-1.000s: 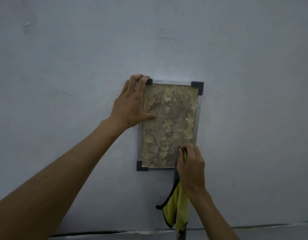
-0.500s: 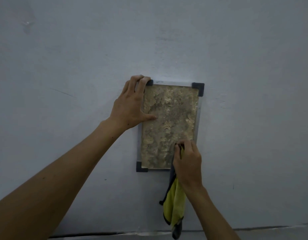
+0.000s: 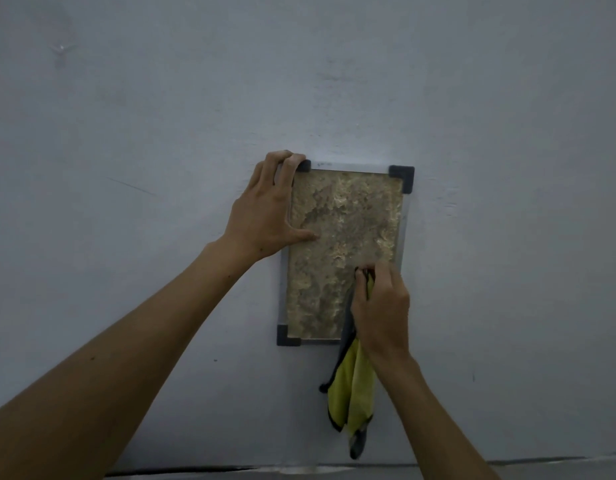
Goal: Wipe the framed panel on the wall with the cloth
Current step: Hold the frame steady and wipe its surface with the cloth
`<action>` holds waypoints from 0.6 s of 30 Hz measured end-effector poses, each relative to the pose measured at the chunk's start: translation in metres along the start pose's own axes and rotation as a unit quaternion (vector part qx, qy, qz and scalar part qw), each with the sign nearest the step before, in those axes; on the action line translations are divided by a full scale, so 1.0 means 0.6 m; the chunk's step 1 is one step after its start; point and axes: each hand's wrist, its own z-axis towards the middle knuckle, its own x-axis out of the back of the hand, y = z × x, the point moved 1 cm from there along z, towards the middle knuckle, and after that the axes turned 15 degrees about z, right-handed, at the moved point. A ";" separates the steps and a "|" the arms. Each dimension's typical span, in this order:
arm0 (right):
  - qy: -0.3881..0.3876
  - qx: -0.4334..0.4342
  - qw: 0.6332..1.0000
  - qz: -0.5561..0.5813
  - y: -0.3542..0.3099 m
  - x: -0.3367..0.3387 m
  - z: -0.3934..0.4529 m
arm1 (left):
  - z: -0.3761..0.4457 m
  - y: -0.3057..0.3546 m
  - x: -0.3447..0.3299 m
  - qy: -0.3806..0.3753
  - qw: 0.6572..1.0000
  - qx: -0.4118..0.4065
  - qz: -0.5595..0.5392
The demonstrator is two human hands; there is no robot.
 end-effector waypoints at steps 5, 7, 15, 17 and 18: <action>0.020 0.012 1.000 0.007 -0.004 0.002 0.014 | 0.000 -0.003 -0.001 0.005 1.000 -0.001 0.000; 0.004 0.008 1.000 -0.012 0.018 0.009 -0.031 | 0.000 -0.001 -0.002 0.005 1.000 0.001 -0.003; 0.046 0.016 0.999 -0.014 0.018 0.030 0.035 | 0.000 -0.002 0.000 0.002 1.000 -0.002 -0.004; 0.051 0.026 0.998 -0.009 0.019 0.035 0.039 | 0.000 -0.002 0.000 0.002 1.000 -0.001 -0.004; 0.044 0.032 0.998 -0.015 0.023 0.036 0.025 | 0.000 -0.002 0.000 0.003 1.000 0.000 -0.004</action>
